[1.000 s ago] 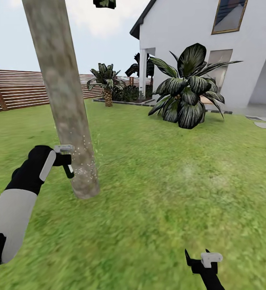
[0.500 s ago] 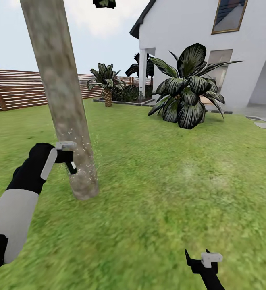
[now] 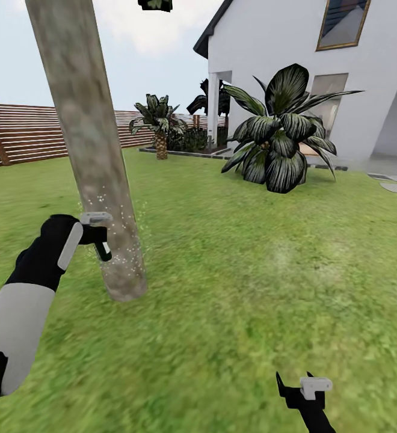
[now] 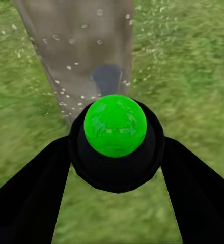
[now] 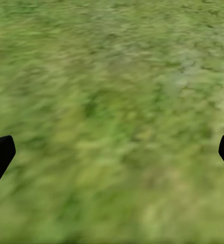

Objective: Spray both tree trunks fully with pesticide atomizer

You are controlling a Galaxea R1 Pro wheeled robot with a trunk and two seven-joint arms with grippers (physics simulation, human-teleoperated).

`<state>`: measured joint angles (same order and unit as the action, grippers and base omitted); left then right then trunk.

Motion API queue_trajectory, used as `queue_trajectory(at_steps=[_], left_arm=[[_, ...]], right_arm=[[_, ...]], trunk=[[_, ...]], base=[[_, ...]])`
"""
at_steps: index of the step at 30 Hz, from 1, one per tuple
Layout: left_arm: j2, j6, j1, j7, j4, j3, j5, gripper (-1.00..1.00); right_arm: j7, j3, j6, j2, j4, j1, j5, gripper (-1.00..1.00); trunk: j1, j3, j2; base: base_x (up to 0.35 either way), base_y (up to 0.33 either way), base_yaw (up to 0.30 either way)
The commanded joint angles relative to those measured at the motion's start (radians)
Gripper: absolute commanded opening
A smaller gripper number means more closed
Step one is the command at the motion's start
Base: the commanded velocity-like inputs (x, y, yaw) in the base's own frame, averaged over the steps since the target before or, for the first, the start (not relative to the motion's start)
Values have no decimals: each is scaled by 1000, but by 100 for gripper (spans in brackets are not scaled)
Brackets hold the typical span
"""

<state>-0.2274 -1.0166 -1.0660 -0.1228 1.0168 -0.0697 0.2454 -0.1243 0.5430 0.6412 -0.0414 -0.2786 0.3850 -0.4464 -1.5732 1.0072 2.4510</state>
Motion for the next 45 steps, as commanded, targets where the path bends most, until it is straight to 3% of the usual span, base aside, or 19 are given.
queue_trajectory(at_steps=[1, 5, 12, 17, 26, 31, 33, 36, 41, 45], left_arm=[[7, 0, 0, 1, 1, -13, -6, -100], [19, 0, 0, 0, 3, -39, -8, -100], [-9, 0, 0, 0, -11, -34, -10, -100], [8, 0, 0, 1, 2, -41, -6, -100], [2, 1, 78, 0, -11, -42, -9, -100], [14, 7, 134, 1, -16, -42, -7, -100], [46, 8, 141, 0, -15, -42, -8, -100], [64, 15, 189, -3, -15, -42, -10, -100], [43, 24, 275, -2, -16, -34, -12, -100], [-17, 104, 326, -1, -29, -33, -11, -100]], right_arm=[[0, 0, 0, 0, 0, 0, 0, 100], [0, 0, 0, 0, 0, -1, 0, 100], [0, 0, 0, 0, 0, 0, 0, 100], [0, 0, 0, 0, 0, 0, 0, 100], [0, 0, 0, 0, 1, 0, 0, 100], [0, 0, 0, 0, 1, 0, 0, 100], [0, 0, 0, 0, 1, 0, 0, 100], [0, 0, 0, 0, 1, 0, 0, 100], [0, 0, 0, 0, 1, 0, 0, 100], [-1, 0, 0, 2, 1, 0, 0, 100]], trunk=[[0, 0, 0], [0, 0, 0], [0, 0, 0], [0, 0, 0], [0, 0, 0], [0, 0, 0], [0, 0, 0], [0, 0, 0], [0, 0, 0], [0, 0, 0]], base=[[0, 0, 0], [0, 0, 0], [127, 0, 0], [25, 0, 0], [-131, 0, 0], [-19, 0, 0], [-1, 0, 0], [0, 0, 0], [-157, 93, 0], [-265, 197, 0]])
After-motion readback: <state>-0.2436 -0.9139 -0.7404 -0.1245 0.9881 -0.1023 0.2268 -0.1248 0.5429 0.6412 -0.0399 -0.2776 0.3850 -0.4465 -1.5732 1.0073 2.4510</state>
